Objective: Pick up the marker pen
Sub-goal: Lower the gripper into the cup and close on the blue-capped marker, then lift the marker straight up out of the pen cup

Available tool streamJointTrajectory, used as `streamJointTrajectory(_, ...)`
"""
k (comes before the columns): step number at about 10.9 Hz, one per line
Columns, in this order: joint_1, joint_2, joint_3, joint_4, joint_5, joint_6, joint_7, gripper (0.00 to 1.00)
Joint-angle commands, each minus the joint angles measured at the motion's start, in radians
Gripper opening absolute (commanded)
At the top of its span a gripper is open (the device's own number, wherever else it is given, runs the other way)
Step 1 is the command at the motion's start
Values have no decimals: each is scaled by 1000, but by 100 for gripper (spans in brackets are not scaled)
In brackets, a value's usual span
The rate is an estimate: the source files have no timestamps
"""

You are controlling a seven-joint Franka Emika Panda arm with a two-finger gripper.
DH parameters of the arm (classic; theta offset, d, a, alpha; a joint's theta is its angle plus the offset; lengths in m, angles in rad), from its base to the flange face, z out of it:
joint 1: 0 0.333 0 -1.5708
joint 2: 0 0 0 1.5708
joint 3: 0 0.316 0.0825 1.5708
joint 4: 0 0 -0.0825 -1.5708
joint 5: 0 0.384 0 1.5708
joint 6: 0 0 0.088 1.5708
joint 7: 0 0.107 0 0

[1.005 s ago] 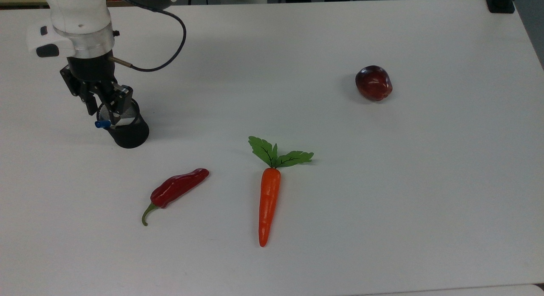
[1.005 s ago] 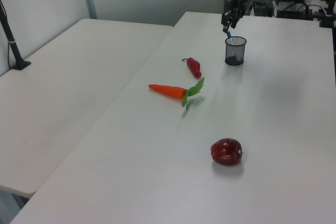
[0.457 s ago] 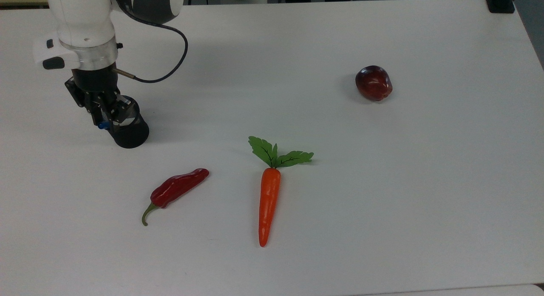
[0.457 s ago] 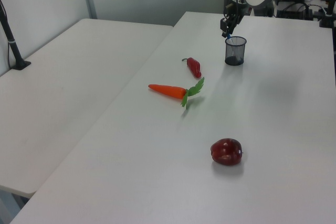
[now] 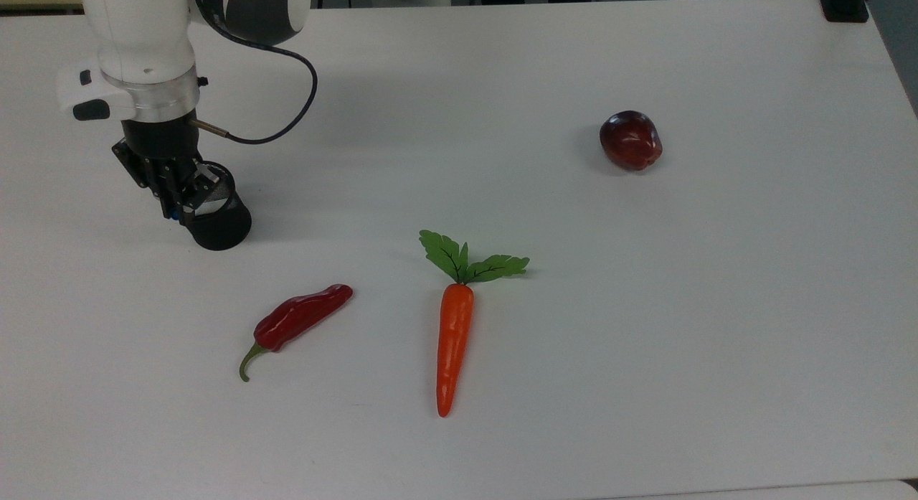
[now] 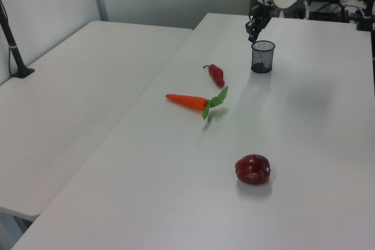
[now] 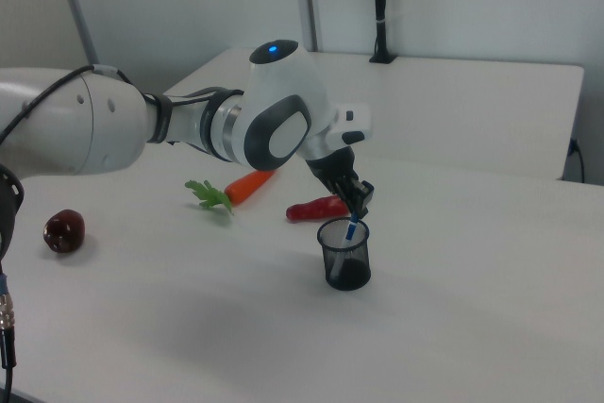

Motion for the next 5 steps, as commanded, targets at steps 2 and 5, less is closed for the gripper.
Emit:
streamJointTrajectory(2,5,-32,-4,-19,-22,15,30,9)
streamJointTrajectory(5,3,-104,-4,-10,-19,-54,29,9)
